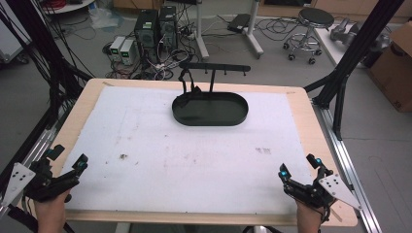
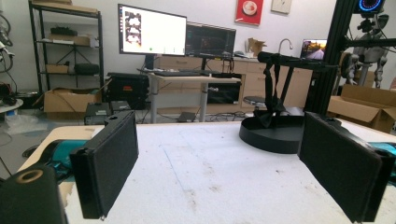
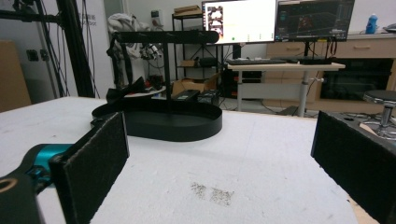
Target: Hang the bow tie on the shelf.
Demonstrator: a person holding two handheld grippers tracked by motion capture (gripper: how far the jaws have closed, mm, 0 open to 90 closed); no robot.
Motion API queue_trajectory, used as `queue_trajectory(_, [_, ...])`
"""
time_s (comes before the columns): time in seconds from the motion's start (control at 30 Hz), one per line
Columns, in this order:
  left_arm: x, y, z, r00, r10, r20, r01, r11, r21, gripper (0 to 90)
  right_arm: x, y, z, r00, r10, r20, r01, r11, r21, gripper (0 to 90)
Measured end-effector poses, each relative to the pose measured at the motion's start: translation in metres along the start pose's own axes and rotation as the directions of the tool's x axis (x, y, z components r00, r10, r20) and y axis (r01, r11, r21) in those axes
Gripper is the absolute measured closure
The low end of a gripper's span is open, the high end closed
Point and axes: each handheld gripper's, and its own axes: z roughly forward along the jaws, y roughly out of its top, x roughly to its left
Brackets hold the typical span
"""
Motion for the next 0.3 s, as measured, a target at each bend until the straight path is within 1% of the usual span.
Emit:
queue_trajectory(0.1, [0.0001,0.0002,0.0002,1.0000,0.002,-0.002,-0.002,1.0000,0.002,12.7,0.0008,0.0011,0.0005,1.0000,-0.007,-0.007,0.007,1.000,0.000,3.1])
queue_trajectory(0.3, [-0.0012,0.0014,0.0007,0.9999,0.012,0.001,-0.012,0.9999,0.001,12.7,0.0008,0.0021,0.0004,0.9999,-0.008,-0.006,0.008,1.000,-0.001,3.1])
